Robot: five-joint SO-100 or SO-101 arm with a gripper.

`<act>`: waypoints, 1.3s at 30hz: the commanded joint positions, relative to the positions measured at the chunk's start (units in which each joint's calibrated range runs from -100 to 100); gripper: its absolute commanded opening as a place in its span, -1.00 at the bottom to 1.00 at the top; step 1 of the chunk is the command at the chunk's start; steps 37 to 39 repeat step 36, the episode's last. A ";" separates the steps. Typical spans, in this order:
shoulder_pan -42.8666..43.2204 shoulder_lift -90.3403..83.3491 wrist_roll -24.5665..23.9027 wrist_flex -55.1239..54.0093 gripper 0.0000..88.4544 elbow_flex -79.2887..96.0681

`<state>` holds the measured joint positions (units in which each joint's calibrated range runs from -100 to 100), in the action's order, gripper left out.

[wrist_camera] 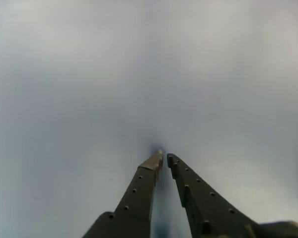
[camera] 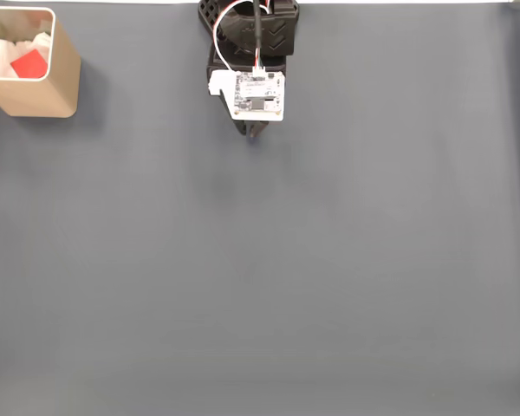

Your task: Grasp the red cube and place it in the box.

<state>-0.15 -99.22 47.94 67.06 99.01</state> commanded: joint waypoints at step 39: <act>-0.14 -0.61 0.98 8.67 -0.99 0.81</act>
